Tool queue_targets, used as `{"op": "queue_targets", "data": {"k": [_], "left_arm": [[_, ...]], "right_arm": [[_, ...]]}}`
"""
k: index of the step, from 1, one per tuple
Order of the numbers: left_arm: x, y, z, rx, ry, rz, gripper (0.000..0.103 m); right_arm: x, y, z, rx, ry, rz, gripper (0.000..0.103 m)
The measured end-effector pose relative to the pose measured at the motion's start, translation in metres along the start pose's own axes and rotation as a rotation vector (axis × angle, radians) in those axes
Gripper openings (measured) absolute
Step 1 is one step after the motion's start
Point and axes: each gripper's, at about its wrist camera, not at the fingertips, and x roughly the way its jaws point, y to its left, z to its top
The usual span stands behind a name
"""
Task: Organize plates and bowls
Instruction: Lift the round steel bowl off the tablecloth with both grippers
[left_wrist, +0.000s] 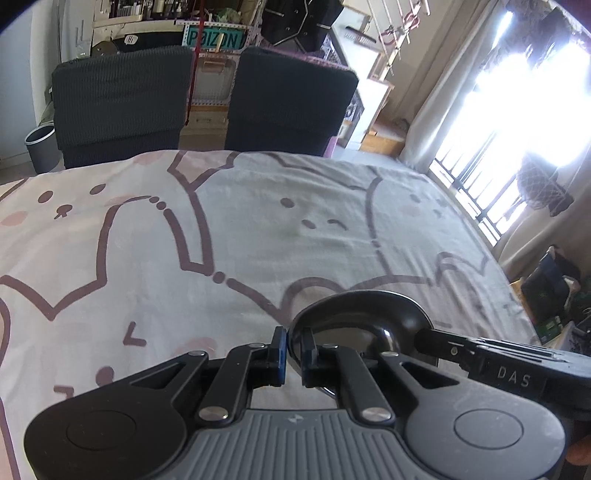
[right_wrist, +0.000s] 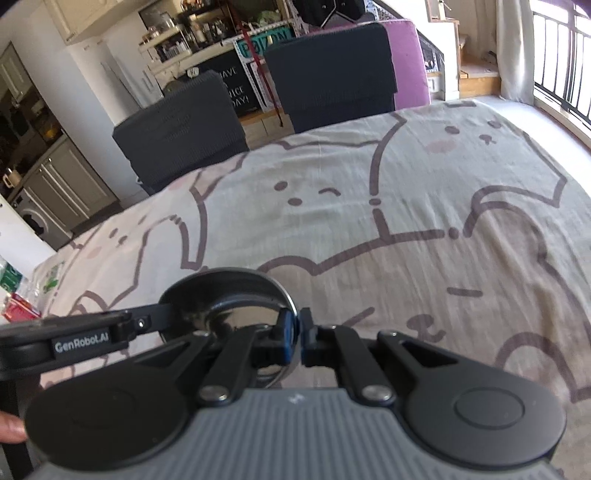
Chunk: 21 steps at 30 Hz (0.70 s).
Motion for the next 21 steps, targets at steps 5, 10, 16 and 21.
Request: {"op": "queue_targets", "data": {"k": [5,10,16,21], "left_arm": [[-0.026,-0.018,-0.009,-0.009,-0.045,-0.040,0.008],[-0.051,-0.038,-0.020,-0.002,-0.095,-0.073,0.008],[-0.071,-0.059,-0.041,0.018,-0.118,-0.113,0.008],[-0.074,-0.073,-0.062,0.035,-0.102,-0.135,0.008]], "right_arm": [[-0.038,-0.011,-0.006,0.018,-0.054,0.028,0.007],[-0.074,-0.027,-0.015,0.034,-0.102,0.062,0.007],[-0.111,-0.048,-0.030,0.051,-0.151,0.092,0.008],[-0.134,-0.066,-0.048,0.059,-0.174,0.111,0.009]]}}
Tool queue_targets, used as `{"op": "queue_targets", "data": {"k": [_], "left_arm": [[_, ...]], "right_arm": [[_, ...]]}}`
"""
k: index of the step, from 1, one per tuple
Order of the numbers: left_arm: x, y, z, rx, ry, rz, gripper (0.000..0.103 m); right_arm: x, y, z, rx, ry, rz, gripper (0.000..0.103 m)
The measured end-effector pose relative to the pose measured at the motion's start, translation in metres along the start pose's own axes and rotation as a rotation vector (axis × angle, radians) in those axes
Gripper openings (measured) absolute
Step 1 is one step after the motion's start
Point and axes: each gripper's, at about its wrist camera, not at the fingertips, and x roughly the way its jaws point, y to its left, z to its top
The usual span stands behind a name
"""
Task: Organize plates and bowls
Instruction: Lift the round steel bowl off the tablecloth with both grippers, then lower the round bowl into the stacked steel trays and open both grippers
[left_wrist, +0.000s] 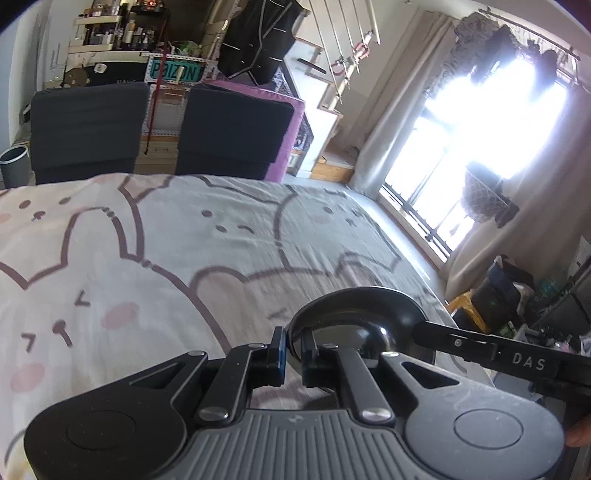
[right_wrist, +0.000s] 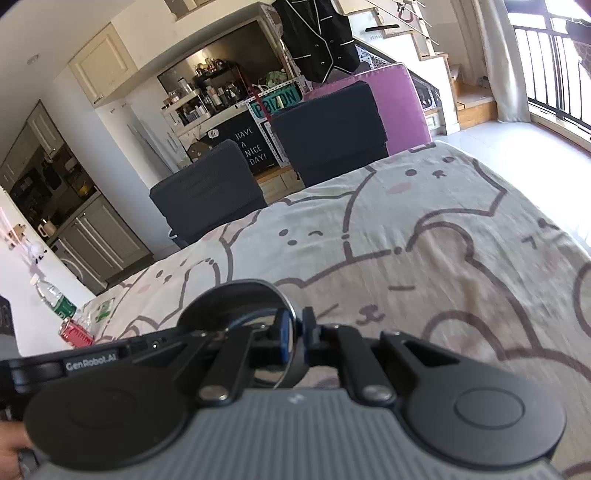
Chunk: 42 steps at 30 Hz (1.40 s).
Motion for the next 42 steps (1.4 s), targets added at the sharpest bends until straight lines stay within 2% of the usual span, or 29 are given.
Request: {"op": "queue_targets", "data": {"k": [9,19,42], "left_arm": [[0.012,-0.013,-0.027,-0.012,0.069,-0.037,0.008],[0.039,-0.015,-0.044,-0.011,0.167,-0.017,0.008],[0.065,-0.022,-0.053,0.026,0.214,0.004,0.009]], "right_arm": [[-0.028,-0.022,-0.028,0.023,0.016,-0.018,0.010],[-0.015,-0.030,-0.041,-0.027,0.150,-0.051,0.009],[0.006,-0.039,-0.046,-0.063,0.270,-0.133,0.012]]}}
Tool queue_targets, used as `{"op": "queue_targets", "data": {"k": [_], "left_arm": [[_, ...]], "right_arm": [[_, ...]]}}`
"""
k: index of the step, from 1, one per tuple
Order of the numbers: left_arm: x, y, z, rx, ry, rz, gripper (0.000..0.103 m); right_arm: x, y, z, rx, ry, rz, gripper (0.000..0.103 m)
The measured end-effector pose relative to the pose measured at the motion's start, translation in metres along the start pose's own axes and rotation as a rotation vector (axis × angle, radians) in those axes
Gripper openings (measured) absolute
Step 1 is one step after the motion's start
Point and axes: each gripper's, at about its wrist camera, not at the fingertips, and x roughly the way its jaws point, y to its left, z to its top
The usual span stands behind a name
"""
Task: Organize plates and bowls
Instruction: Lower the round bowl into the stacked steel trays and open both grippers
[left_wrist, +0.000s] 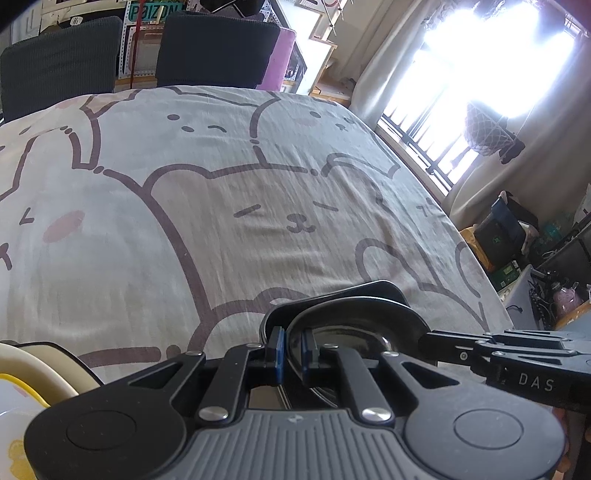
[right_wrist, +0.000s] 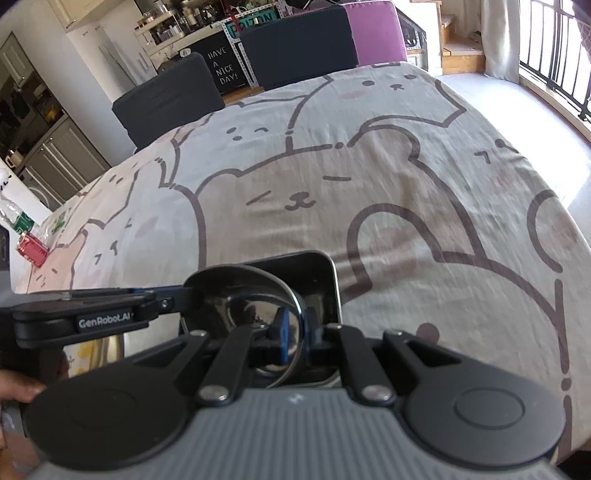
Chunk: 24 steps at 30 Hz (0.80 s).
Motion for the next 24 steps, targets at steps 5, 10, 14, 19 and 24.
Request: {"op": "queue_targets", "data": {"k": [5,10,14,19,24], "left_arm": [[0.0023,0.0010,0.0007,-0.004,0.000,-0.003,0.009],[0.0059,0.0013,0.0023,-0.006,-0.001,-0.010,0.009],[0.0074,0.0007,0.0043,-0.005,-0.010,0.000,0.009],[0.0074,0.0027,0.0063,-0.012,-0.014,0.005,0.009],[0.0055,0.0016,0.0083,-0.010,-0.034,-0.001,0.012]], "right_arm": [[0.0052,0.0017,0.0002,-0.006,0.021,-0.015,0.015],[0.0072,0.0040,0.0004,-0.019,0.028,-0.035,0.018],[0.0079,0.0030,0.0006,-0.018,0.033,-0.043,0.021],[0.0090,0.0041,0.0001,-0.031,0.042,-0.037,0.021],[0.0095,0.0032,0.0005,-0.025,0.045,-0.027,0.021]]}}
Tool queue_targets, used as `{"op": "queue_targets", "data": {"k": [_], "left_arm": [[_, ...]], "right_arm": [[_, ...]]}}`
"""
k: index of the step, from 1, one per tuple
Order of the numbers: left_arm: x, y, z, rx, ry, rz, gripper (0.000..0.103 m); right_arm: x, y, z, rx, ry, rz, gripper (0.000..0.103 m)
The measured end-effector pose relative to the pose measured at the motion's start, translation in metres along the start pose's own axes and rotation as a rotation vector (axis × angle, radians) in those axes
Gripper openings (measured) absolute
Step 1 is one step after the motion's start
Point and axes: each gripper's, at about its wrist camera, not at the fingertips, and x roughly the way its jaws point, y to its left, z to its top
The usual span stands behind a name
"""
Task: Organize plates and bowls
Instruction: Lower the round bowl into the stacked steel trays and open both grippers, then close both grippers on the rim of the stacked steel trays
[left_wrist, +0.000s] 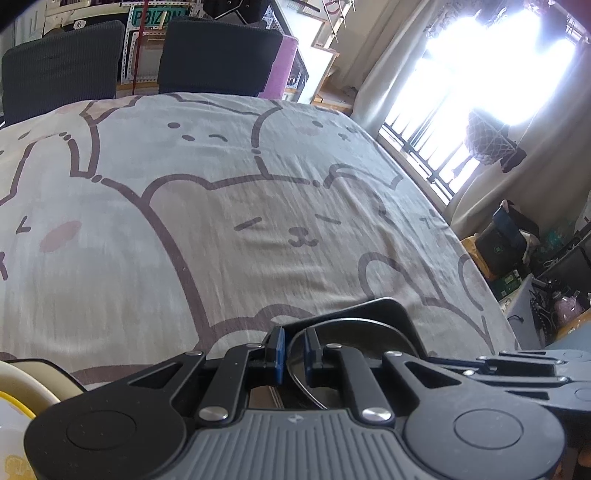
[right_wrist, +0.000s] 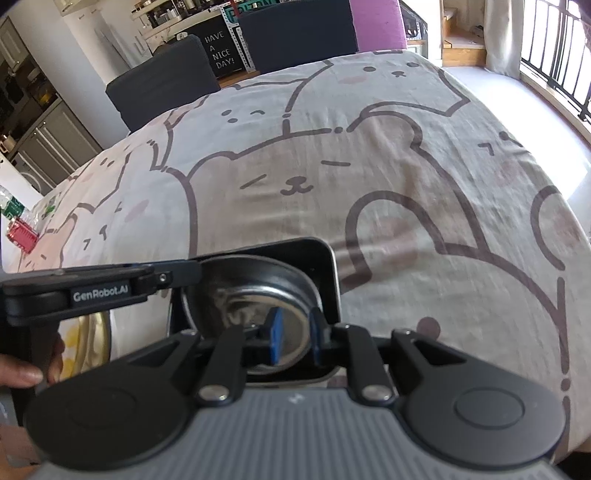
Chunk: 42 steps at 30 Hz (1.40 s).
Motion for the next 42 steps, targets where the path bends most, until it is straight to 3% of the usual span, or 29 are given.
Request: {"op": "queue_targets", "data": {"k": [3,6,8,9,10,12,17,26,32,42], "left_arm": [[-0.003,0.000,0.002,-0.003,-0.014,0.005,0.012],[-0.008,0.001,0.004,-0.004,-0.030,0.013,0.020],[-0.012,0.001,0.005,0.003,-0.036,0.014,0.028],[-0.014,0.001,0.005,0.006,-0.032,0.012,0.031],[-0.015,0.001,0.005,0.010,-0.027,0.008,0.038],[-0.018,0.000,0.003,0.026,-0.010,0.003,0.047],[-0.024,-0.009,-0.008,0.121,0.038,0.019,0.065],[-0.022,-0.020,-0.030,0.304,0.103,0.074,0.062],[-0.013,-0.012,-0.029,0.285,0.121,0.097,0.051],[0.001,0.000,-0.021,0.188,0.120,0.094,0.048]], "right_arm": [[0.000,0.000,0.000,0.000,0.002,0.006,0.022],[-0.006,-0.006,0.002,0.043,-0.031,0.044,0.025],[-0.012,-0.014,0.005,0.093,-0.080,0.077,0.034],[-0.015,-0.018,0.007,0.114,-0.105,0.084,0.043],[-0.017,-0.021,0.009,0.135,-0.133,0.080,0.051],[-0.017,-0.028,0.014,0.157,-0.164,0.044,0.057],[0.002,-0.036,0.028,0.178,-0.088,0.001,0.067],[0.038,-0.022,0.039,0.058,0.012,-0.119,0.071],[0.044,-0.023,0.038,0.016,0.038,-0.173,0.071],[0.037,-0.031,0.027,-0.028,0.060,-0.161,0.070]]}}
